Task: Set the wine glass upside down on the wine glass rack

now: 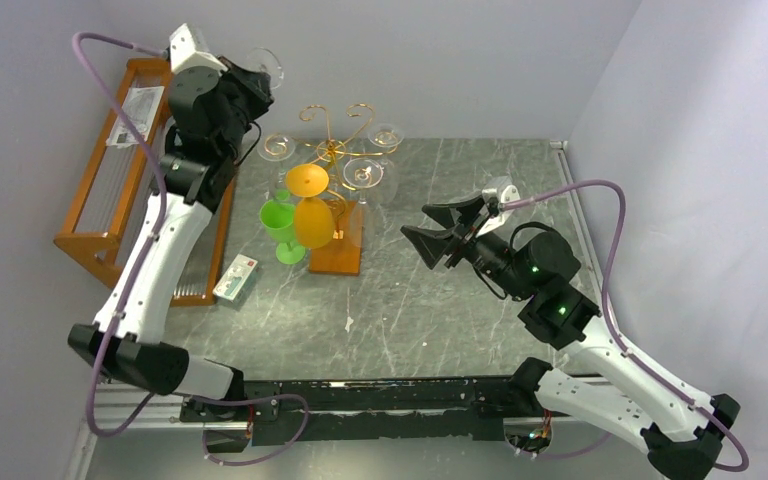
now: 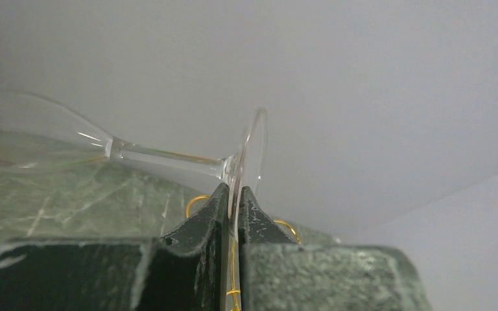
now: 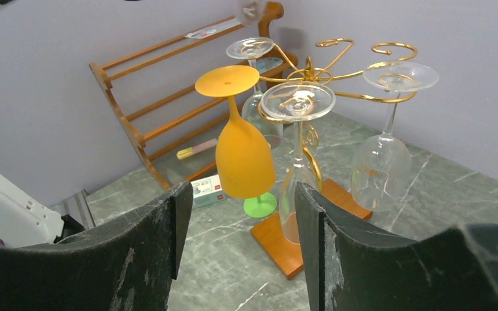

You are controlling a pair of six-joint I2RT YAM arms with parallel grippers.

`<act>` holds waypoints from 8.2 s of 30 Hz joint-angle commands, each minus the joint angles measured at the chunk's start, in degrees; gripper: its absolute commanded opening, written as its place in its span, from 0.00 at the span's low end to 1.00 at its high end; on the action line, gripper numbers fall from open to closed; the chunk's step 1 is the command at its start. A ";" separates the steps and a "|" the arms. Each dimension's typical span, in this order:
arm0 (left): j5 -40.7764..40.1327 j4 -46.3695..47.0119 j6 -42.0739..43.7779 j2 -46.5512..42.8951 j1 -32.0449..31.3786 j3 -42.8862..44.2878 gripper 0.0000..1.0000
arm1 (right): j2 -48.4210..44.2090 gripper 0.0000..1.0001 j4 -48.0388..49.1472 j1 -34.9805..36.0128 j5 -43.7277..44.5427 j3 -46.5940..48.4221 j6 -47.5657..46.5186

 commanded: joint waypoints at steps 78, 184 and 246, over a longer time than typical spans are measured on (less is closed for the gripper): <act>57.56 19.10 -31.64 2.78 12.50 -14.30 0.05 | -0.36 0.61 3.23 0.25 -1.00 -0.48 5.23; 56.04 14.89 -24.24 14.99 22.82 -13.14 0.46 | 2.96 0.61 4.73 0.24 -1.89 0.62 6.04; 20.54 -21.59 21.21 -1.07 14.78 -34.29 0.22 | -1.60 0.60 3.21 0.25 2.35 -5.88 6.74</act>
